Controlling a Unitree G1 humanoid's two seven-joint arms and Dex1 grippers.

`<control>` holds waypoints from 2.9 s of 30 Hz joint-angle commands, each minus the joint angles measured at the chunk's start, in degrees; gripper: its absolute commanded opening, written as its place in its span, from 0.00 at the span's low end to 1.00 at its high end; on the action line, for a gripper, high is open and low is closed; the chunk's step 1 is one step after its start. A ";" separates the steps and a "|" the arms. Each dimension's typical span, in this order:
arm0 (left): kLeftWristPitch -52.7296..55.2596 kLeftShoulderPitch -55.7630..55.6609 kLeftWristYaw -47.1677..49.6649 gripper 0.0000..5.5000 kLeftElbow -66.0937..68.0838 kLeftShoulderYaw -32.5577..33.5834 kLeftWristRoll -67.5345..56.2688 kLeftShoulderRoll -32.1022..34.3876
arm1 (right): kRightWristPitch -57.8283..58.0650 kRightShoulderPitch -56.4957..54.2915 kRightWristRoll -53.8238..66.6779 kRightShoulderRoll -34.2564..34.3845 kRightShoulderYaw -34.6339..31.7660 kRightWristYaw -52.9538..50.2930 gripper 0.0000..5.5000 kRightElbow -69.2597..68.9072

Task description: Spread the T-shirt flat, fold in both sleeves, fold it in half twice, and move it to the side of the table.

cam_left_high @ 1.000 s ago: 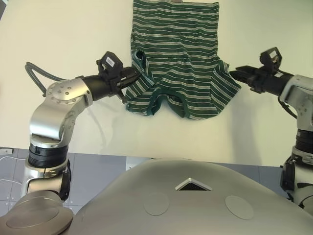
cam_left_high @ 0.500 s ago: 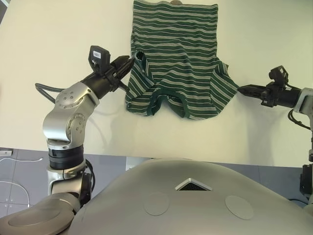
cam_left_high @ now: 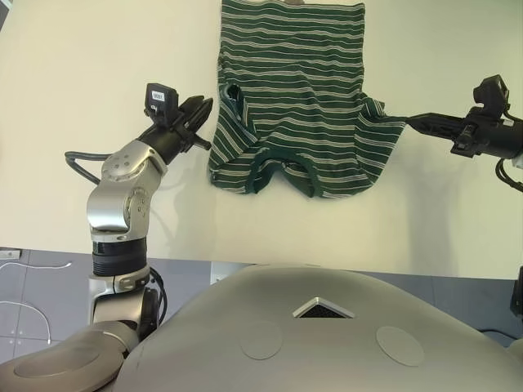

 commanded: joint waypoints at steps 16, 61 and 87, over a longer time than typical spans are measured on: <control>-10.54 5.48 -9.63 0.42 -14.52 -10.38 19.63 25.24 | -16.19 -6.09 -13.02 -0.57 16.14 -3.67 0.31 -18.26; -0.69 -6.46 -39.84 0.00 -6.97 -15.85 -8.08 33.55 | -16.17 -15.77 -1.64 -5.66 20.47 16.91 0.00 2.71; -1.49 -26.60 -0.26 0.23 38.58 -1.36 9.87 9.39 | -48.71 -47.90 -35.48 27.49 19.17 -24.45 0.13 64.23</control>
